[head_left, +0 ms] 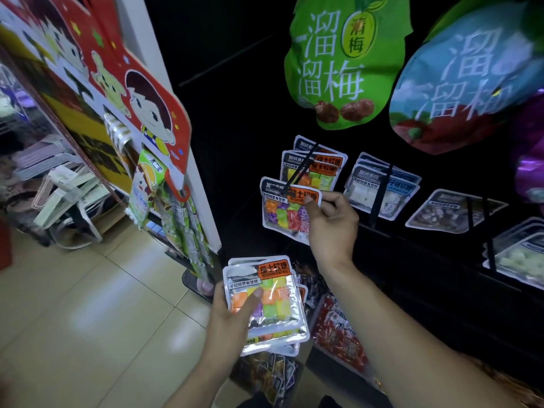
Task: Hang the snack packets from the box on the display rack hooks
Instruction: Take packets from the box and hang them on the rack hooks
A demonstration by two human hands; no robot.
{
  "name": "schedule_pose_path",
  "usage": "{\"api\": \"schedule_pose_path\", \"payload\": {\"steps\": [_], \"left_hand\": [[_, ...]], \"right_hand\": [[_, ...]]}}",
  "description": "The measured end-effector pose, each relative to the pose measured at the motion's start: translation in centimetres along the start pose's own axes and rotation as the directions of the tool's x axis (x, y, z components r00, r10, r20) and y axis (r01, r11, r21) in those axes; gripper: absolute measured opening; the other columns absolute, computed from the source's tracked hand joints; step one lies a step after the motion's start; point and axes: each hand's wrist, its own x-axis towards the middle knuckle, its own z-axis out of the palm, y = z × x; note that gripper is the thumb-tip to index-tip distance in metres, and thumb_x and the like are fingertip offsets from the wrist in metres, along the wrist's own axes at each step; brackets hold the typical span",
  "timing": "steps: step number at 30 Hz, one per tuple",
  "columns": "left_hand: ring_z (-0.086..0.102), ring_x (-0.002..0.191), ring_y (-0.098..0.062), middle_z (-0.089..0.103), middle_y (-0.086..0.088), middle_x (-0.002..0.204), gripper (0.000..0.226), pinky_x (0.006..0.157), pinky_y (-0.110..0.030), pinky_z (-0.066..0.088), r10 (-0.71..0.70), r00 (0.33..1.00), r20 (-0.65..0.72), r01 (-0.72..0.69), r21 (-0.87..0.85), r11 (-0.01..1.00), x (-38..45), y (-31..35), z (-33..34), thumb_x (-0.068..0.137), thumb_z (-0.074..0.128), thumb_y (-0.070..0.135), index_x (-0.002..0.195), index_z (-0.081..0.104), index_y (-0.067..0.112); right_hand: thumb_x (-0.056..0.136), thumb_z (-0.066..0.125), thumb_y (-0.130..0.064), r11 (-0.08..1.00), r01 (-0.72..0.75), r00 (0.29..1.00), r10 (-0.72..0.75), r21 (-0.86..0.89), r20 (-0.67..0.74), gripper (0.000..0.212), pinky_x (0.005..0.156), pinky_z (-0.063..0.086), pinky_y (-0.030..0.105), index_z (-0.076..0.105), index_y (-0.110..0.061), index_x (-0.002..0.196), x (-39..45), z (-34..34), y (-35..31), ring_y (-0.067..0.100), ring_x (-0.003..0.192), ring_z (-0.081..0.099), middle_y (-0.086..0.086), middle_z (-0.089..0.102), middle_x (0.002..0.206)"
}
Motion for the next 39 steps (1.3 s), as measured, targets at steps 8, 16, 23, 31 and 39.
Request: {"api": "schedule_pose_path", "payload": {"steps": [8,16,23,31,39], "left_hand": [[0.078,0.093,-0.016,0.079,0.011,0.106,0.033,0.081,-0.043,0.063,-0.008,1.000,0.010,0.008,-0.063,0.998,0.4,0.5,0.0,0.088,0.076,0.032,0.116,0.060,0.040],[0.079,0.083,-0.015,0.079,0.015,0.097,0.029,0.065,-0.031,0.062,0.011,1.000,0.022,-0.009,-0.060,0.998,0.6,1.5,0.1,0.090,0.075,0.026,0.109,0.059,0.040],[0.079,0.091,-0.022,0.079,0.006,0.103,0.028,0.077,-0.046,0.065,0.017,0.999,0.045,-0.014,-0.073,0.997,0.6,2.2,0.1,0.090,0.075,0.025,0.113,0.061,0.035],[0.077,0.100,-0.021,0.078,0.008,0.111,0.050,0.091,-0.054,0.060,0.053,0.998,0.019,-0.051,-0.079,0.996,1.0,2.1,0.9,0.076,0.086,0.049,0.117,0.059,0.041],[0.077,0.088,-0.016,0.077,0.010,0.102,0.059,0.081,-0.045,0.064,0.068,0.998,0.019,-0.067,-0.053,0.996,0.3,1.0,2.7,0.068,0.082,0.048,0.118,0.054,0.036]], "right_hand": [[0.096,0.069,-0.011,1.000,0.025,1.000,-0.025,0.001,-0.018,0.007,0.065,0.048,0.007,0.063,-0.009,0.100,0.7,0.1,0.5,0.003,0.078,0.072,0.002,0.078,0.093],[0.094,0.073,-0.015,0.987,0.090,0.976,-0.114,-0.135,-0.185,0.006,0.083,0.058,0.033,0.072,-0.012,0.099,7.1,0.7,1.8,0.023,0.093,0.074,0.007,0.077,0.096],[0.090,0.077,-0.013,0.990,0.060,0.973,-0.086,-0.124,-0.215,0.021,0.083,0.058,0.028,0.074,-0.003,0.108,8.3,0.0,2.7,0.017,0.089,0.071,0.002,0.073,0.094],[0.083,0.082,-0.042,0.952,-0.163,0.966,0.208,-0.259,0.155,0.030,0.074,0.053,0.025,0.068,-0.016,0.088,-4.4,-3.9,3.8,0.019,0.082,0.069,0.005,0.072,0.089],[0.077,0.085,-0.049,0.887,-0.113,0.920,0.264,-0.448,0.289,0.026,0.077,0.057,0.028,0.074,-0.031,0.091,-6.7,-6.4,4.1,0.007,0.091,0.071,-0.011,0.073,0.100]]}}
